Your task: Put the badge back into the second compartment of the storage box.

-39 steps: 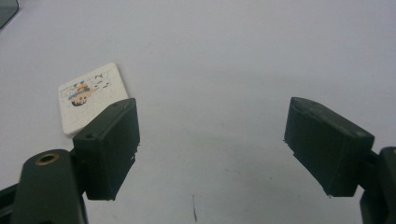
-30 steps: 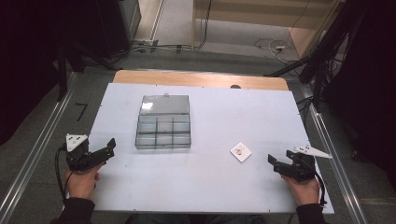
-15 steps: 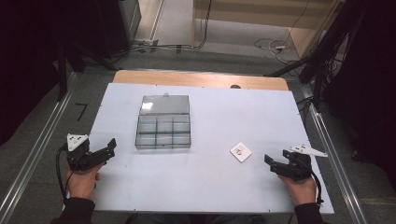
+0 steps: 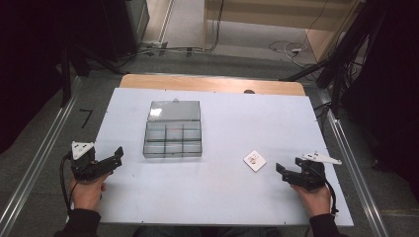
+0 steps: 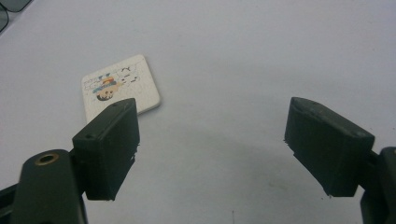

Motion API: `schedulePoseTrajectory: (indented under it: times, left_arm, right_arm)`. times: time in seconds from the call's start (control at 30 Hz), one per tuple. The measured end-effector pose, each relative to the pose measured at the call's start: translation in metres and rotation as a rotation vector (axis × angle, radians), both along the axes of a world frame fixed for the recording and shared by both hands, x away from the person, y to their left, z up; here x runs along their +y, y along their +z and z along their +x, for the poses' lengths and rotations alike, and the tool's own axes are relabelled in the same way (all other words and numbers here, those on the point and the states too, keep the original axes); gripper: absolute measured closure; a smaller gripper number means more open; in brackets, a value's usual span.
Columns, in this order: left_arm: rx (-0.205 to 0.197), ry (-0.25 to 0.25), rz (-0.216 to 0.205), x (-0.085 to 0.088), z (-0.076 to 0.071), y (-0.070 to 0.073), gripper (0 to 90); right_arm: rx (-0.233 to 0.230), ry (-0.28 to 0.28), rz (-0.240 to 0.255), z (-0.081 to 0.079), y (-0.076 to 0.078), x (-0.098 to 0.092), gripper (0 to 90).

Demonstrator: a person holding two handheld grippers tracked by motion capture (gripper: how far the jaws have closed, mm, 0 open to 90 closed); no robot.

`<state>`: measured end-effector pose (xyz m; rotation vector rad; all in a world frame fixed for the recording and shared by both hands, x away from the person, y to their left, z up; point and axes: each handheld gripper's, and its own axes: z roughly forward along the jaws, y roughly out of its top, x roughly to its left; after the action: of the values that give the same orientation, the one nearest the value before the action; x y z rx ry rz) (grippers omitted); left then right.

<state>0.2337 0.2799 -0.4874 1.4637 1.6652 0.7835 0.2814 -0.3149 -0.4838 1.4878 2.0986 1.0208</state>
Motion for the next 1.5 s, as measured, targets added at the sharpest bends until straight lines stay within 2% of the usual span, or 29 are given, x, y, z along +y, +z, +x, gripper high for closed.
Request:
schedulePoseTrajectory:
  times: [0.67,0.93,1.5]
  left_arm:
    - [0.004,-0.005,0.006,-0.001,0.001,-0.001,6.4]
    - [0.004,-0.008,0.007,-0.001,0.001,-0.001,6.4]
    - [0.002,-0.007,0.005,-0.001,0.001,-0.001,6.4]
  right_arm:
    - [0.001,0.027,-0.007,0.006,-0.001,0.013,16.0]
    - [0.013,0.038,0.003,0.010,-0.002,0.018,11.0]
    - [0.024,0.070,-0.021,0.013,-0.006,0.034,10.4]
